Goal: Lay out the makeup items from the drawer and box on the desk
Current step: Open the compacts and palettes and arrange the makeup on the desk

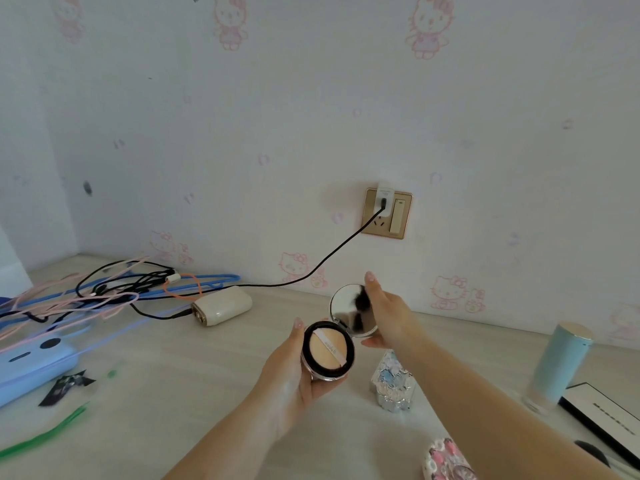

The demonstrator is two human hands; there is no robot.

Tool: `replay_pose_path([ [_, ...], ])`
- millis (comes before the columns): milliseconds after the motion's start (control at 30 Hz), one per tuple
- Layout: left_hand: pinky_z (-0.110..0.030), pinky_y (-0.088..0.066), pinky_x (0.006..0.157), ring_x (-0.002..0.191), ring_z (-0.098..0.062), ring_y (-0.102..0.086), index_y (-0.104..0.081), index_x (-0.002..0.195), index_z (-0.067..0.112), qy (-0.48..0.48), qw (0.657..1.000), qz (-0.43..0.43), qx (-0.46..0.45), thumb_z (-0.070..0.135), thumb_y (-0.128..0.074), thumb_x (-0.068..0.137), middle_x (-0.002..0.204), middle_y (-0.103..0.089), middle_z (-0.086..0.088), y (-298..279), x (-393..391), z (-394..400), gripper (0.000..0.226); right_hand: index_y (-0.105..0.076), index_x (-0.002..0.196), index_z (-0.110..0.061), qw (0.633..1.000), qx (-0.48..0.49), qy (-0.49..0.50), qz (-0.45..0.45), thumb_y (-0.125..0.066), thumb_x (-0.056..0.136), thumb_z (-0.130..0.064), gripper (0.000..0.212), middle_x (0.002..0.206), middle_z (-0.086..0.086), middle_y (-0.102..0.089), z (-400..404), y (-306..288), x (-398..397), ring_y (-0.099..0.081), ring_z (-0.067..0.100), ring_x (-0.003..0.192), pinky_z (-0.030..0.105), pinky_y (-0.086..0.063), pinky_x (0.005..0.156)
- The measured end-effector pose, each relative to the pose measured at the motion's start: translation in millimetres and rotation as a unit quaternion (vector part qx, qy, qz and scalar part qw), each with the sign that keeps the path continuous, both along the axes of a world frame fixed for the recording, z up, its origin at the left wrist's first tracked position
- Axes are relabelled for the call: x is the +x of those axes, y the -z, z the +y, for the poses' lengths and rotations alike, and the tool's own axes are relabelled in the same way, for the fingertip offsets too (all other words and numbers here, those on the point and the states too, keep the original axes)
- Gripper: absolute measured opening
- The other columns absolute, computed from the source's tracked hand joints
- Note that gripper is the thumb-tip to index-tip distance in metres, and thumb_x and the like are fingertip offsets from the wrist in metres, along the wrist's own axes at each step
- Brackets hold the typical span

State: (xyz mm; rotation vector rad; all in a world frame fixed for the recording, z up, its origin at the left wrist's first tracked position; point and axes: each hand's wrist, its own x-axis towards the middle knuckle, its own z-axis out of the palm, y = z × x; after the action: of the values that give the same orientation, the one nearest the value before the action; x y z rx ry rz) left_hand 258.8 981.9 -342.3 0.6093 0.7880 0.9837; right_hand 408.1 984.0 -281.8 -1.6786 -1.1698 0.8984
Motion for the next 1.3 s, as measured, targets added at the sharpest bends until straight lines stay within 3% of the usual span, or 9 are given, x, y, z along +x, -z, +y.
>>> replay_pose_path([
  [100,-0.036,-0.059,0.054,0.079,-0.028,-0.070,-0.066,0.099,0.010,-0.041,0.999,0.016,-0.016,0.044,-0.042,0.097,0.089,-0.074,-0.014,3,-2,9,0.041,-0.057,0.099,-0.016,0.999,-0.018,0.006,-0.027,-0.031,0.091,-0.063,0.054,0.101,0.013,-0.063,13,13,2,-0.068,0.030,0.083,0.028,-0.058,0.054],
  [267,-0.035,-0.054,0.087,0.102,-0.020,-0.064,-0.050,0.128,0.014,-0.022,0.976,0.183,0.113,0.029,-0.073,0.080,0.118,-0.063,-0.005,18,-12,19,0.055,-0.062,0.100,-0.009,0.998,-0.039,0.002,-0.041,-0.035,0.094,-0.054,0.053,0.095,0.017,-0.068,29,35,9,-0.071,0.033,0.072,0.046,-0.058,0.076],
  [333,-0.019,-0.045,0.088,0.106,-0.010,-0.058,-0.048,0.129,0.019,0.007,0.908,0.357,0.218,0.023,-0.083,0.069,0.119,-0.058,0.004,23,-14,24,0.069,-0.063,0.097,-0.006,0.998,-0.029,-0.005,-0.057,-0.035,0.095,-0.050,0.053,0.093,0.020,-0.069,34,43,10,-0.071,0.035,0.073,0.050,-0.057,0.075],
  [400,-0.007,-0.039,0.068,0.084,-0.005,-0.055,-0.053,0.092,0.031,0.022,0.823,0.472,0.314,0.021,-0.083,0.065,0.094,-0.058,0.011,24,-13,29,0.042,-0.062,0.093,-0.006,0.997,-0.023,-0.007,-0.072,-0.034,0.097,-0.047,0.050,0.094,0.021,-0.067,35,48,9,-0.070,0.038,0.079,0.052,-0.057,0.075],
  [467,-0.013,-0.035,0.059,0.077,-0.011,-0.051,-0.045,0.077,0.034,0.042,0.772,0.533,0.345,0.031,-0.081,0.059,0.088,-0.057,0.006,26,-12,37,0.040,-0.060,0.091,-0.009,0.996,-0.023,-0.008,-0.082,-0.033,0.097,-0.045,0.045,0.091,0.019,-0.065,37,51,9,-0.069,0.039,0.083,0.051,-0.056,0.078],
  [633,-0.032,-0.044,0.087,0.104,-0.021,-0.051,-0.053,0.100,0.031,0.075,0.666,0.659,0.341,0.068,-0.057,0.044,0.106,-0.058,0.006,40,-16,51,0.067,-0.060,0.095,-0.001,0.994,-0.041,-0.023,-0.100,-0.029,0.099,-0.043,0.053,0.075,0.013,-0.057,39,55,10,-0.069,0.036,0.072,0.045,-0.057,0.078],
  [900,-0.035,-0.042,0.090,0.116,-0.027,-0.046,-0.046,0.104,0.026,0.082,0.639,0.698,0.313,0.058,-0.068,0.062,0.117,-0.055,0.002,34,-18,47,0.058,-0.061,0.097,0.000,0.991,-0.057,-0.034,-0.113,-0.032,0.097,-0.047,0.055,0.065,0.004,-0.049,41,56,8,-0.068,0.037,0.081,0.049,-0.054,0.084],
  [1133,-0.035,-0.040,0.090,0.118,-0.026,-0.045,-0.041,0.102,0.027,0.090,0.637,0.709,0.291,0.056,-0.069,0.067,0.119,-0.055,0.004,26,-19,43,0.053,-0.062,0.100,-0.009,0.994,-0.060,-0.044,-0.079,-0.038,0.095,-0.048,0.047,0.095,0.011,-0.068,34,51,17,-0.070,0.023,0.081,0.043,-0.060,0.071],
  [1300,-0.038,-0.032,0.106,0.138,-0.028,-0.027,-0.019,0.145,0.020,0.086,0.652,0.698,0.285,0.054,-0.069,0.072,0.146,-0.036,0.000,22,-19,39,0.096,-0.055,0.106,-0.020,0.996,-0.044,-0.043,-0.067,-0.044,0.095,-0.045,0.030,0.101,0.006,-0.068,15,33,43,-0.068,0.016,0.090,0.038,-0.060,0.072],
])
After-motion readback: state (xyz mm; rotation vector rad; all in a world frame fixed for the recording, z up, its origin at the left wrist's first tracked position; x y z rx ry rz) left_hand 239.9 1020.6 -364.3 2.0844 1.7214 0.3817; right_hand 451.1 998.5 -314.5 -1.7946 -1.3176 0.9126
